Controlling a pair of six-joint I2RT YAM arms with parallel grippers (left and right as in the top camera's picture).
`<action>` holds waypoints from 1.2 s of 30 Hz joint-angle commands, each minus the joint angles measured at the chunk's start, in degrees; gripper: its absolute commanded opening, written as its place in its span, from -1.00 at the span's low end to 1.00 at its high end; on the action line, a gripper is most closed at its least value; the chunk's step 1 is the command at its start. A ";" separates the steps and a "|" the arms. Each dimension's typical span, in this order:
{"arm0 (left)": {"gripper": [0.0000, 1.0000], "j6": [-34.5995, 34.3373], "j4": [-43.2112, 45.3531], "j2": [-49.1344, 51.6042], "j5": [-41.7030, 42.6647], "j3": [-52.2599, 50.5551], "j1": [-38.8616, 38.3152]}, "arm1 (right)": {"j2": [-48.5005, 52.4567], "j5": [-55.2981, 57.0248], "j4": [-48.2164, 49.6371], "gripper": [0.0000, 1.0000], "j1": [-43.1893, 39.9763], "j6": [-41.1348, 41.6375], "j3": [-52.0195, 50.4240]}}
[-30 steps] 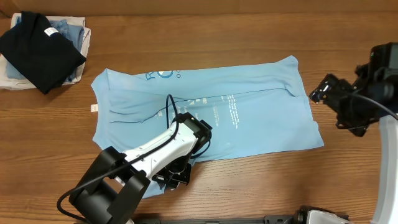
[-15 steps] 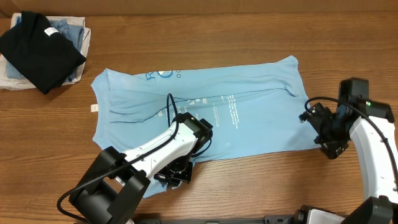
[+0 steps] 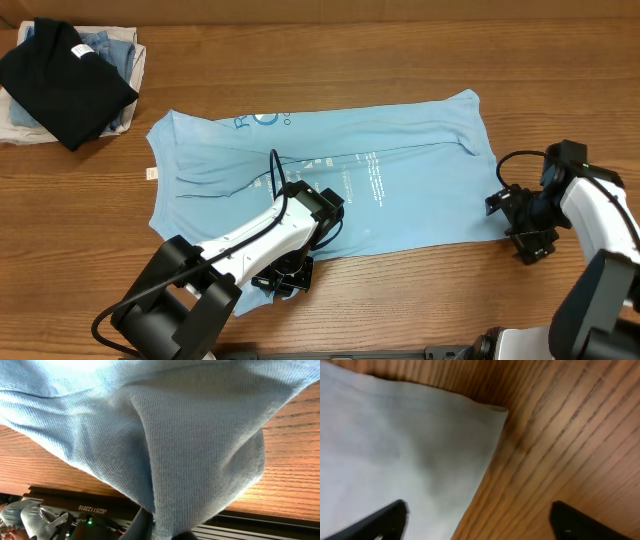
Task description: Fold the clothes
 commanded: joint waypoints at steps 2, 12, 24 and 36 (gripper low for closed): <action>-0.84 -0.90 0.17 0.31 0.48 0.85 0.15 | 1.90 0.55 1.25 0.60 -0.20 0.79 -0.24; -0.85 -0.87 0.57 0.31 0.48 0.85 0.15 | 5.70 1.88 3.21 0.26 -0.22 1.81 -0.26; -0.83 -0.48 0.76 0.31 0.48 0.85 0.15 | 6.84 2.08 4.46 0.17 -0.22 1.84 -0.26; -0.89 -0.50 1.36 0.31 0.52 0.85 0.15 | 6.84 5.01 4.94 -0.03 -0.22 5.29 -1.68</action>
